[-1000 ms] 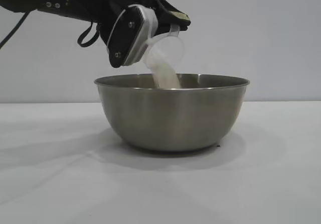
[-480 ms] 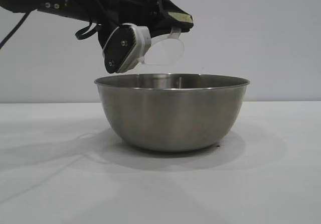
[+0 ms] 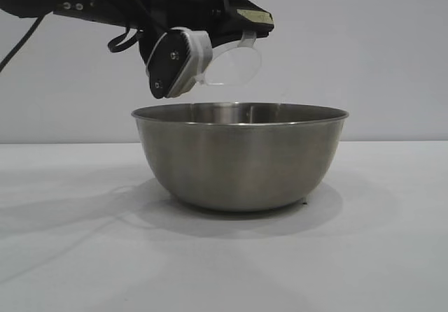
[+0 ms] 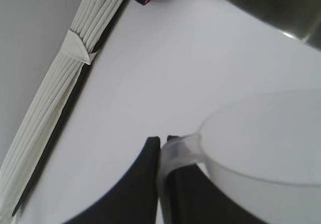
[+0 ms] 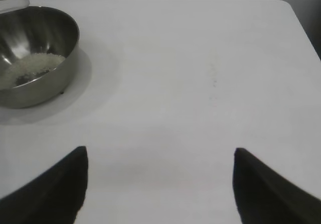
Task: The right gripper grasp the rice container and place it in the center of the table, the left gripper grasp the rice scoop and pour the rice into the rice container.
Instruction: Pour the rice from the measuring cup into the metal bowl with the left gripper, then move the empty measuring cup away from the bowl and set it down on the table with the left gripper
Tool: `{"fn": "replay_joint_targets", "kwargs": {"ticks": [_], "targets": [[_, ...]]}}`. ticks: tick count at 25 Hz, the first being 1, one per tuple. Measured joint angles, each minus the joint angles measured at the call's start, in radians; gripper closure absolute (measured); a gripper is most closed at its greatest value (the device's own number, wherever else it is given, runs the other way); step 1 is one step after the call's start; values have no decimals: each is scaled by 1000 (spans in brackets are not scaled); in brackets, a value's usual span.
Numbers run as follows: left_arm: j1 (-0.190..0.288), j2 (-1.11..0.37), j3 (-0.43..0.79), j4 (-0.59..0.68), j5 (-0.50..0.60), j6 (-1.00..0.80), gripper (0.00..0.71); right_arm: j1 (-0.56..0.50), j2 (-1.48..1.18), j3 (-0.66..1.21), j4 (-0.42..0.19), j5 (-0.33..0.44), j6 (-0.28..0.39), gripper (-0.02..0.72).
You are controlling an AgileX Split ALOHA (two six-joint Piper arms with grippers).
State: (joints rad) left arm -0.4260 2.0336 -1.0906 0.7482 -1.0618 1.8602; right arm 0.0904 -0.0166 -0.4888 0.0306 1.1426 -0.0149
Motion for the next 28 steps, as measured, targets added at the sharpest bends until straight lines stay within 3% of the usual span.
{"fn": "replay_joint_targets", "kwargs": {"ticks": [5,22,28], "targets": [[0,0,0,-236,-71,-225,710,0,0,0,0,0,0,161],[0,0,0,-1132,-73,-1025,710,0,0,0,0,0,0,161],[0,0,0,-1377,-72,-1162,710,0,0,0,0,0,0,161]]}}
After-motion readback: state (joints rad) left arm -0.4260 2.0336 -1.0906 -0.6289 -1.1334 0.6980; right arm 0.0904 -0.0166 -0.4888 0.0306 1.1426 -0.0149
